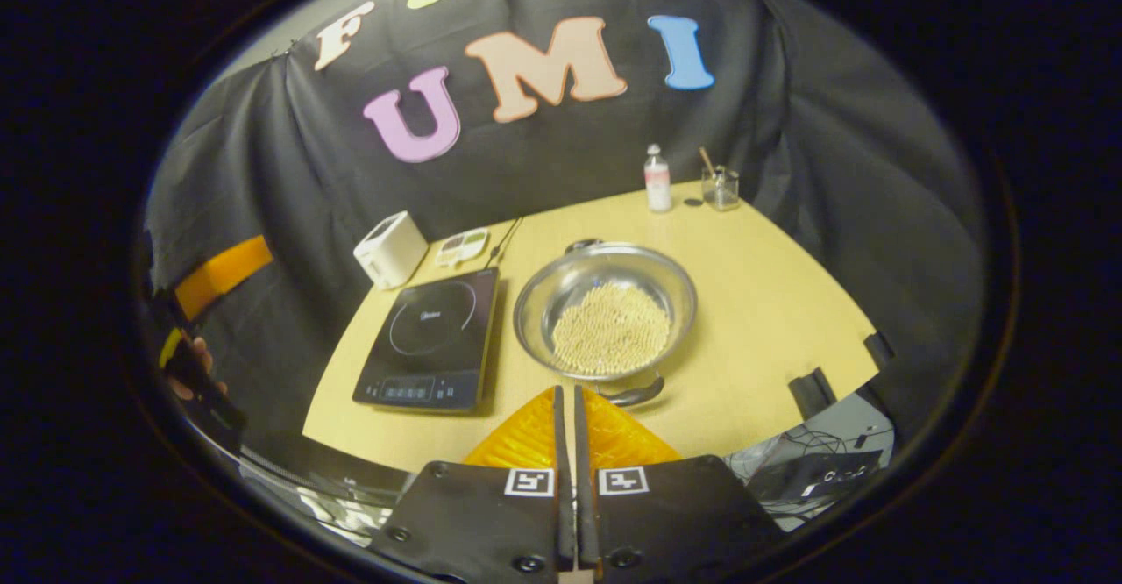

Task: First push the handle of the pot to place it horizontally, then grasp the pot with both hands and set it on the induction cooktop.

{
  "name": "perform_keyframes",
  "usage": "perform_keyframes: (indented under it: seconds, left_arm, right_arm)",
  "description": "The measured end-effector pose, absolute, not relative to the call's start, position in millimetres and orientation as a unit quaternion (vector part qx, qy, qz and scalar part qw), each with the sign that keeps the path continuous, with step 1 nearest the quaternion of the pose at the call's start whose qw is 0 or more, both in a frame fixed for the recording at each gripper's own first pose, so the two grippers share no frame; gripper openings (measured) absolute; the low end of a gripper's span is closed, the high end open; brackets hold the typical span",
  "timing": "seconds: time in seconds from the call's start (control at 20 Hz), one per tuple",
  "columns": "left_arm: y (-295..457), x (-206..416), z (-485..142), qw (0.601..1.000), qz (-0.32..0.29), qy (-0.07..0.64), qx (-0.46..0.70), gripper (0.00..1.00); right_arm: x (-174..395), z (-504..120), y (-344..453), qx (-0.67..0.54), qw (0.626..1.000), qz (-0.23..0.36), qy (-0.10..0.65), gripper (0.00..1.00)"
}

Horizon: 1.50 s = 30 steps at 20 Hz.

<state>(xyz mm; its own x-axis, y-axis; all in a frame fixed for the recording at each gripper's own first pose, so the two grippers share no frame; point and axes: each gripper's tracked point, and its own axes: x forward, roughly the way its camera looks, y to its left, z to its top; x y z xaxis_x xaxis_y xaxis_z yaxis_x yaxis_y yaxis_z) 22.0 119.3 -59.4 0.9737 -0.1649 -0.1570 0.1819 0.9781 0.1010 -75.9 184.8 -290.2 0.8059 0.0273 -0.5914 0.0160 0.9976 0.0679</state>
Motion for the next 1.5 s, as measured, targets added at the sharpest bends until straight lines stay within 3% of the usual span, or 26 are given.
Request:
perform_keyframes:
  seconds: [0.05, 0.1, 0.15, 0.25, 0.3, 0.35, 0.5, 0.55, 0.7, 0.75, 0.8, 0.9, 1.25, 1.5]
  left_arm:
    - [121, 25, -61, 0.992, -0.079, 0.076, 0.061, 0.96]
    - [121, 28, -62, 0.992, -0.071, 0.077, 0.064, 0.96]
    - [120, 29, -64, 0.993, -0.063, 0.08, 0.066, 0.96]
    - [116, 31, -67, 0.993, -0.052, 0.084, 0.061, 0.96]
    - [112, 31, -70, 0.994, -0.048, 0.087, 0.056, 0.96]
    - [109, 32, -73, 0.994, -0.043, 0.091, 0.052, 0.93]
    - [99, 35, -82, 0.993, -0.025, 0.101, 0.047, 0.96]
    - [94, 36, -82, 0.993, -0.022, 0.102, 0.047, 0.96]
    - [78, 43, -84, 0.993, -0.014, 0.104, 0.056, 0.96]
    - [73, 44, -85, 0.993, -0.011, 0.105, 0.057, 0.96]
    - [68, 46, -84, 0.993, -0.008, 0.105, 0.056, 0.96]
    - [58, 48, -86, 0.993, -0.003, 0.107, 0.053, 0.96]
    - [35, 50, -94, 0.992, 0.019, 0.112, 0.053, 0.97]
    - [25, 53, -97, 0.992, 0.021, 0.114, 0.059, 0.94]
  right_arm:
    - [-72, -301, 185, 0.035, 0.942, 0.014, 0.332, 0.05]
    - [-70, -312, 185, 0.032, 0.933, 0.027, 0.357, 0.0]
    - [-69, -323, 184, 0.024, 0.924, 0.038, 0.38, 0.04]
    - [-63, -339, 180, 0.003, 0.904, 0.059, 0.423, 0.0]
    - [-61, -348, 180, -0.001, 0.894, 0.068, 0.443, 0.05]
    - [-56, -355, 182, 0.003, 0.884, 0.078, 0.461, 0.0]
    - [-46, -376, 180, 0.018, 0.856, 0.094, 0.508, 0.0]
    - [-41, -384, 174, 0.01, 0.847, 0.093, 0.523, 0.05]
    - [-31, -396, 173, 0.027, 0.823, 0.104, 0.558, 0.0]
    - [-26, -402, 174, 0.036, 0.816, 0.109, 0.567, 0.05]
    - [-24, -405, 171, 0.037, 0.809, 0.11, 0.576, 0.0]
    - [-20, -415, 167, 0.034, 0.799, 0.111, 0.59, 0.04]
    - [-17, -422, 156, 0.022, 0.781, 0.145, 0.607, 0.0]
    - [-19, -417, 130, 0.006, 0.778, 0.141, 0.613, 0.02]
